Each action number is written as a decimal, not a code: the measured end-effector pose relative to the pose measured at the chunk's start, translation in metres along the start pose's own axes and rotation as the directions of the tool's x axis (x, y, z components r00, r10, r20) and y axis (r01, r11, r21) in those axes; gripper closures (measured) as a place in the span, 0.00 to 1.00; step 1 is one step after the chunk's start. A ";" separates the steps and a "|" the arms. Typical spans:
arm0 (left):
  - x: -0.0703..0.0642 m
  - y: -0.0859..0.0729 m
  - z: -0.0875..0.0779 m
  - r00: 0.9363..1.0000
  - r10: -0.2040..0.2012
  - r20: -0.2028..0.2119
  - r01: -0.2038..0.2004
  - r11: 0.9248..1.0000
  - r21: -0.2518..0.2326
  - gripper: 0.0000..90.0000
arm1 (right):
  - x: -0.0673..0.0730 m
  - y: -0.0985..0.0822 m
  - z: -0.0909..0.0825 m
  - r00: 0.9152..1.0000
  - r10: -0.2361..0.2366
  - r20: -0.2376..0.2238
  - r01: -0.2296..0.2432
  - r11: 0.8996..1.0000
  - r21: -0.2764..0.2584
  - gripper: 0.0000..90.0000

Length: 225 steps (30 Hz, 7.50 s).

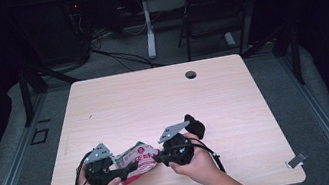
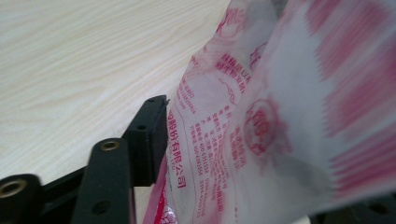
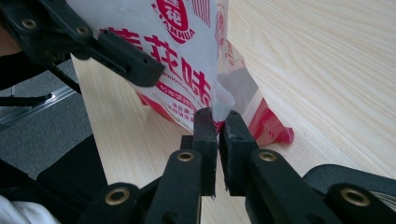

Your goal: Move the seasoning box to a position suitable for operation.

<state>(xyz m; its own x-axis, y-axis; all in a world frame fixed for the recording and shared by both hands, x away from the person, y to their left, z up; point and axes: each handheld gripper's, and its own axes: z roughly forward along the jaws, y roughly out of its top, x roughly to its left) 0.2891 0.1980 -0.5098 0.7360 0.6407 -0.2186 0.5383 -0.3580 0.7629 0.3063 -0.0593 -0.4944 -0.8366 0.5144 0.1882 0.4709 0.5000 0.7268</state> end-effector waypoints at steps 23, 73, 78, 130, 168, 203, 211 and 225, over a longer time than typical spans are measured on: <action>0.011 -0.032 0.037 1.000 -0.002 -0.008 0.003 0.997 0.074 0.34 | -0.001 -0.001 0.001 1.000 0.006 -0.003 -0.006 1.000 -0.007 0.94; 0.006 -0.045 0.053 0.977 0.169 -0.127 -0.147 0.975 0.166 0.69 | 0.000 0.000 0.004 1.000 0.006 -0.005 -0.006 1.000 -0.011 0.94; 0.003 -0.044 0.053 0.973 0.181 -0.146 -0.156 0.974 0.165 0.71 | 0.000 0.000 0.004 1.000 0.005 -0.006 -0.005 1.000 -0.012 0.94; -0.005 0.010 0.045 0.866 0.404 -0.295 -0.367 0.914 0.174 0.77 | -0.020 -0.025 -0.068 0.985 0.121 0.126 -0.105 0.986 -0.126 0.71; -0.014 0.020 0.044 0.815 0.487 -0.314 -0.438 0.872 0.216 0.77 | -0.040 0.019 -0.093 0.986 0.139 0.089 -0.134 0.989 -0.058 0.84; -0.022 0.018 0.042 0.740 0.563 -0.369 -0.486 0.826 0.286 0.77 | -0.015 0.014 -0.105 0.997 0.058 0.057 -0.051 0.993 -0.108 0.76; -0.017 0.016 0.044 0.746 0.556 -0.366 -0.469 0.829 0.304 0.77 | -0.004 0.017 -0.107 0.998 0.003 0.057 0.002 0.995 -0.103 0.73; -0.019 0.017 0.045 0.738 0.568 -0.363 -0.471 0.820 0.325 0.77 | -0.001 0.018 -0.103 0.995 -0.043 0.090 0.050 0.995 -0.084 0.63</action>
<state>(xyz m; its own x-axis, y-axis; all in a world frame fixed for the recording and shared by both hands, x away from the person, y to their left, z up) 0.3030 0.1488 -0.5201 0.7000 0.5164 0.4933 0.2279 -0.8161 0.5310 0.2865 -0.1222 -0.4139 -0.8274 0.5533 0.0966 0.4031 0.4653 0.7880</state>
